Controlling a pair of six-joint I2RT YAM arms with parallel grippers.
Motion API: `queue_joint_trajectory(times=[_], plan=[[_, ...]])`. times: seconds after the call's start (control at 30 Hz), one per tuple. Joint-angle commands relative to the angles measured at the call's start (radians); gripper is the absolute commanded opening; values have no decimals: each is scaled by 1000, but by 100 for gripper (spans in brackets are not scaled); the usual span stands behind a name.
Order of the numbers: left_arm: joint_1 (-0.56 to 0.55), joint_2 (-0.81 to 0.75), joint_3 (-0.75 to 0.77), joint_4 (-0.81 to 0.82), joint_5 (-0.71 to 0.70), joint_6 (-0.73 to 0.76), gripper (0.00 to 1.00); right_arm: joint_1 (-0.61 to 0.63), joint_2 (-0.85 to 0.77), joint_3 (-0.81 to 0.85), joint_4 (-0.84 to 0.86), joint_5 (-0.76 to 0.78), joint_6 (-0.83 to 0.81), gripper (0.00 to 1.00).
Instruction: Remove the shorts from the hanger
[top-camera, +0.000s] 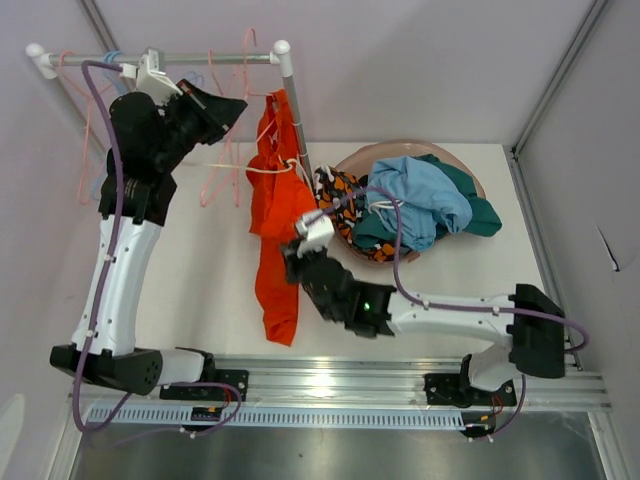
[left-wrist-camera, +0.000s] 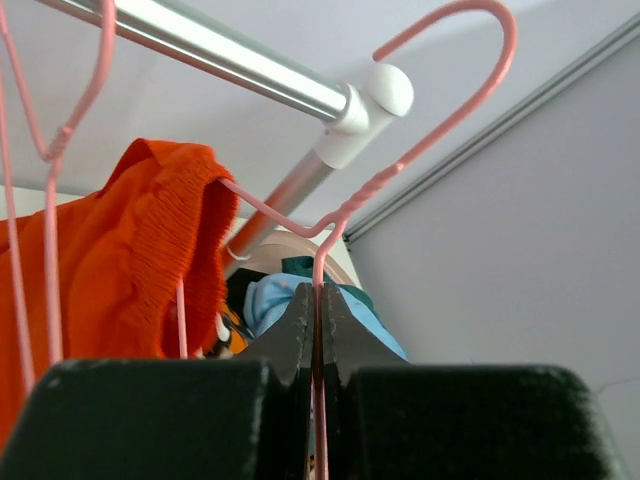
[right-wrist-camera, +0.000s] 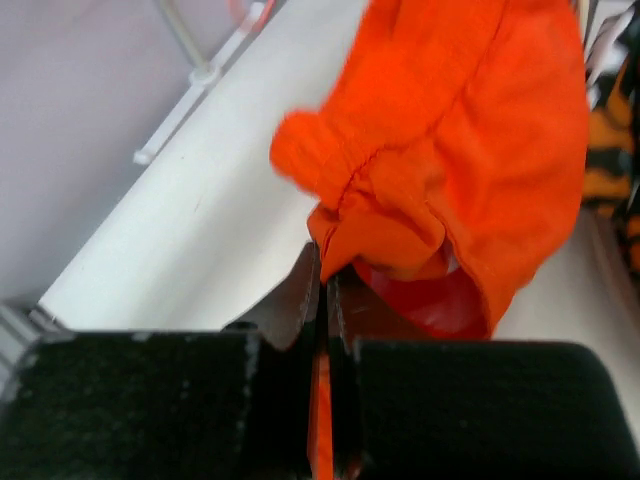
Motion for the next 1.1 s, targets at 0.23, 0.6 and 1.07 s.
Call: queue_joint_trajectory(times=[0.23,0.6,1.07], plan=[[10,-190,-50,-6,38,-83,0,-276,340,716,-124,-230,-148,0],[10,-185,4,-61,-33,-16,0,-141,-81,193,-66,-63,-27,0],[14,-14,43,72,-97,24,0,17,-519,223,-116,41,-331,0]])
